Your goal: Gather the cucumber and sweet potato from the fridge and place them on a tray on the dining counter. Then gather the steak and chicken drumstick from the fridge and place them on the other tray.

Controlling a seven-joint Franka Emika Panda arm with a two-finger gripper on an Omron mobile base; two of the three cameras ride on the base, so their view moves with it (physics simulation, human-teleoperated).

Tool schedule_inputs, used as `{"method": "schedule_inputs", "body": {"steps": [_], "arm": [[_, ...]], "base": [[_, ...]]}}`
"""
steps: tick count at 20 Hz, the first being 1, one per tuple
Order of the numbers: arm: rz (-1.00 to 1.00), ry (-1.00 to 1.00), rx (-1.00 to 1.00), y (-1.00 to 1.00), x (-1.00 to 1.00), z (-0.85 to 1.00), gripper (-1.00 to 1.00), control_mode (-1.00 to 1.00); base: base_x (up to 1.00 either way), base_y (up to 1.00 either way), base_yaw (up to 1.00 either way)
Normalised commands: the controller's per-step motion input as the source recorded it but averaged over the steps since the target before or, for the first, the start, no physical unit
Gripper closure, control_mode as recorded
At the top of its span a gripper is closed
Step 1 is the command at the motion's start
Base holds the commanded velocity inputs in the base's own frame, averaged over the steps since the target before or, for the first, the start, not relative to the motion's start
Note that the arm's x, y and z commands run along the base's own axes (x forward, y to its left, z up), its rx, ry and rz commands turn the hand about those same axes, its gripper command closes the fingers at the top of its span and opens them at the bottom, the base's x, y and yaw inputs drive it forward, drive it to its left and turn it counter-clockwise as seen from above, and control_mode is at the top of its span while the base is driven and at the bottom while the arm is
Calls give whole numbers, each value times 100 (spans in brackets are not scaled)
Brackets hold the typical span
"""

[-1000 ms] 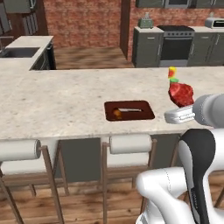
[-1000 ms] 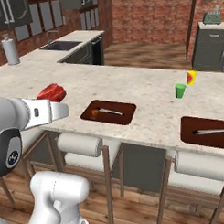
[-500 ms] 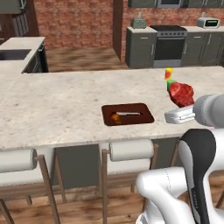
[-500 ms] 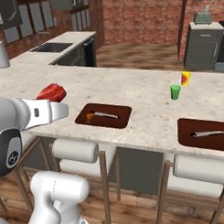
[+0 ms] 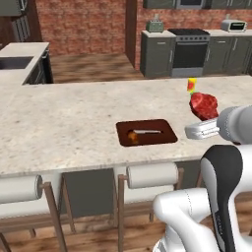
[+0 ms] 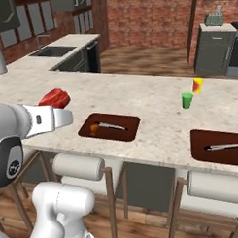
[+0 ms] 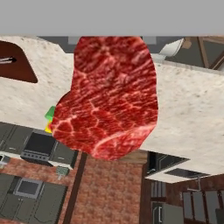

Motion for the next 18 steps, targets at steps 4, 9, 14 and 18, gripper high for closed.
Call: {"method": "schedule_inputs", "body": {"steps": [4, 9, 14, 18], "arm": [[0, 0, 0, 0, 0, 0, 100, 100], [0, 0, 0, 0, 0, 0, 100, 100], [0, 0, 0, 0, 0, 0, 100, 100], [0, 0, 0, 0, 0, 0, 100, 100]], "base": [[34, 20, -3], [35, 15, -4], [28, 11, -4], [26, 7, -4]]}}
